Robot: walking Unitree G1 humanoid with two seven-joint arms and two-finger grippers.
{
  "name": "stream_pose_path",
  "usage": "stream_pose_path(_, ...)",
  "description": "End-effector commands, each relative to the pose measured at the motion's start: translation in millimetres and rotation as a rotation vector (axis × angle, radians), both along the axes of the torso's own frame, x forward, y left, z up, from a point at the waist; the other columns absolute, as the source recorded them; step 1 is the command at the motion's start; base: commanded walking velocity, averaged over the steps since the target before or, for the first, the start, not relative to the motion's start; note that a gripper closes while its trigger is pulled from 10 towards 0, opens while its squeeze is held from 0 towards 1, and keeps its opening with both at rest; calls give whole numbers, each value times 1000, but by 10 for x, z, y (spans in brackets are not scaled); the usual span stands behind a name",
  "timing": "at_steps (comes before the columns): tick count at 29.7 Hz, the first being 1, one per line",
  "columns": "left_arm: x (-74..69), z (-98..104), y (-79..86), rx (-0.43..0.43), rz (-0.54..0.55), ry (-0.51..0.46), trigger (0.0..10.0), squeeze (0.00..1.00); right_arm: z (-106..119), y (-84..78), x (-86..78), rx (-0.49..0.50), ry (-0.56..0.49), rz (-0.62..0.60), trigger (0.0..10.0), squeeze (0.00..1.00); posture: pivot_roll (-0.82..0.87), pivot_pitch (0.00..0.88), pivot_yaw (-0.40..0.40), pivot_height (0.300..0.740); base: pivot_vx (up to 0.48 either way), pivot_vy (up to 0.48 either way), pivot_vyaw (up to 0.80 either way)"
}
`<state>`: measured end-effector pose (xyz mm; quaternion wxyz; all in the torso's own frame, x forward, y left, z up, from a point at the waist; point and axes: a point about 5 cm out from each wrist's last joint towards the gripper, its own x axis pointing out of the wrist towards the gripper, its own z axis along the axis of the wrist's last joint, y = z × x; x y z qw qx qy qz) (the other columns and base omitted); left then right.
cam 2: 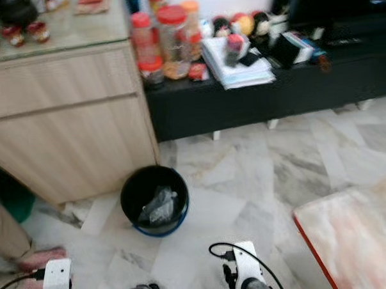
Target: Picking trash to rubbish bin
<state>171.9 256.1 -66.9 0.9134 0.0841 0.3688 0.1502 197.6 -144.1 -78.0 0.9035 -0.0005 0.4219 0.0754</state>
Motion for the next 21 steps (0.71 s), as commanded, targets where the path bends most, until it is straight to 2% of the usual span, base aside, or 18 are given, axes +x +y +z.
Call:
stream_pose_path(1, -65, -26, 31, -3, 25, 22, 10000, 0, -25, -19, -48, 2, 16, -12, 10000, 0, 151, 210, 5, 740, 337, 0, 0)
stream_pose_path(21, -85, -24, 65, 1, 42, 23, 10000, 0, -22, -39, -42, -23, 11, -2, 10000, 0, 153, 205, 6, 740, 338, 0, 0)
